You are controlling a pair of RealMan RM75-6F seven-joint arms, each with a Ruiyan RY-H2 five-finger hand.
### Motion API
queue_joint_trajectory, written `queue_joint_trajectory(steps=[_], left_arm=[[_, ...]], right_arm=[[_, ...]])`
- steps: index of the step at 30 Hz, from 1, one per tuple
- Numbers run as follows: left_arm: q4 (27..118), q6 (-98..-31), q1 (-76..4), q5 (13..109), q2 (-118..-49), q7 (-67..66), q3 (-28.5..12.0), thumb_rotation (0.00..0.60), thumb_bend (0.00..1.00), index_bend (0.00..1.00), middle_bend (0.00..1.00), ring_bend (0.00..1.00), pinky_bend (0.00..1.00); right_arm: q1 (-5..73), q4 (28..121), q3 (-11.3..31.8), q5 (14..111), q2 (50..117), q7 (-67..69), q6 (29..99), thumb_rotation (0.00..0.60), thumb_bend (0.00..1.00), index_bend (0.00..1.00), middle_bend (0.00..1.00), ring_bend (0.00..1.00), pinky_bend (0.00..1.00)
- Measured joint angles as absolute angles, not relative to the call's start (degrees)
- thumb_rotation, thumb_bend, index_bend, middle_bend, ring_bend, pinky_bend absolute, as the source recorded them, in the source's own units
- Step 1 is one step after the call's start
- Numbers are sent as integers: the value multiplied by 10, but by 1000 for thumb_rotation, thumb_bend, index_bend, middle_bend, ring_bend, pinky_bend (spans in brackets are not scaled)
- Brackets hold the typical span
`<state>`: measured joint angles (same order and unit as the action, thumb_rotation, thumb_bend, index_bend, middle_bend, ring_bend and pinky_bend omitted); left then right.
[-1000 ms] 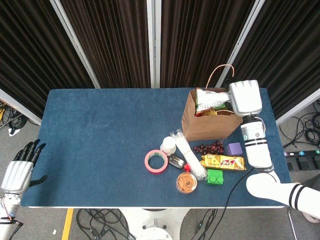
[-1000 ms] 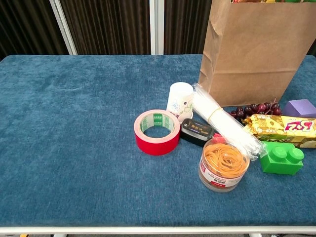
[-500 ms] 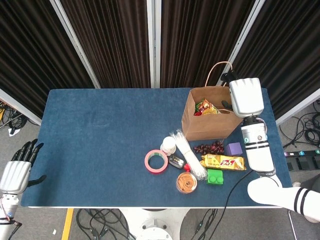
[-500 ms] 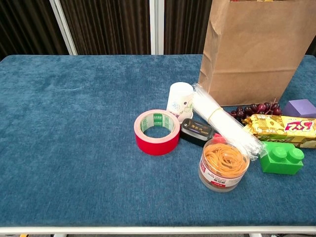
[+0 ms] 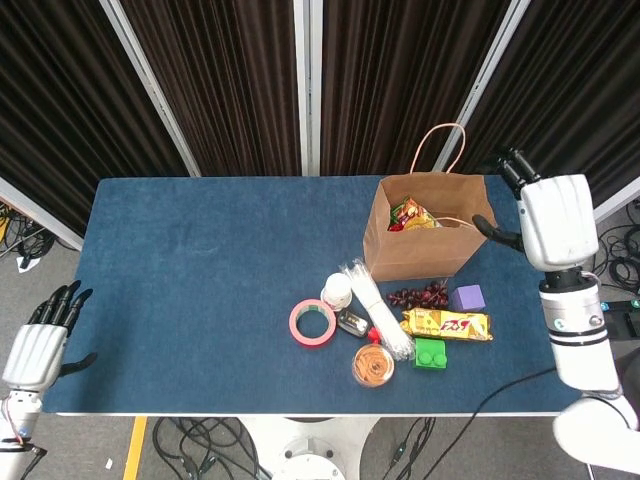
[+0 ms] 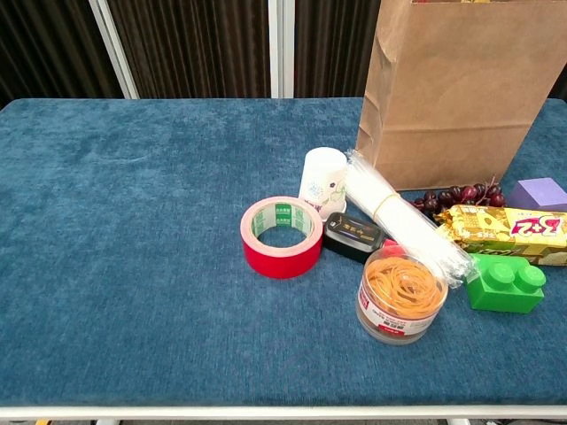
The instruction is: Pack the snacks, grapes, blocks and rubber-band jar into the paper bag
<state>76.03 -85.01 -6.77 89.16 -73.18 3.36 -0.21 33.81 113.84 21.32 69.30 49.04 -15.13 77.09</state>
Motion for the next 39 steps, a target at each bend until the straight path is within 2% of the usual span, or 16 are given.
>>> queue_joint_trajectory(steps=[5,8,11,15,26,39], left_arm=[[765,-854,-67,896,-732,31,-1,600,107,124,126,20,210],[766,-851,-68,895,-732,29,0,600,107,123,126,20,210],[766,-848,-69,896,-734,27,1,600,107,123,126,20,210],[764,-846,-70,897,-737,25,2,600,107,123,126,20,210],[755,-845,-70,896,-735,35,2,600,107,123,126,21,210],[731,-848,-67,895,-744,38,2,600,107,124,126,21,210]], right_arm=[[290,1156,148,738,373,-59,664,600,0,418,348,811,852],[277,1157,121,745,349,-63,628,600,0,424,358,811,852],[269,1149,99,742,354,-107,606,600,0,423,359,811,852],[265,1121,72,726,396,-176,580,600,0,428,358,811,852],[296,985,24,671,568,-277,498,600,0,434,331,811,852],[326,950,6,646,649,-334,490,600,0,419,311,811,852]])
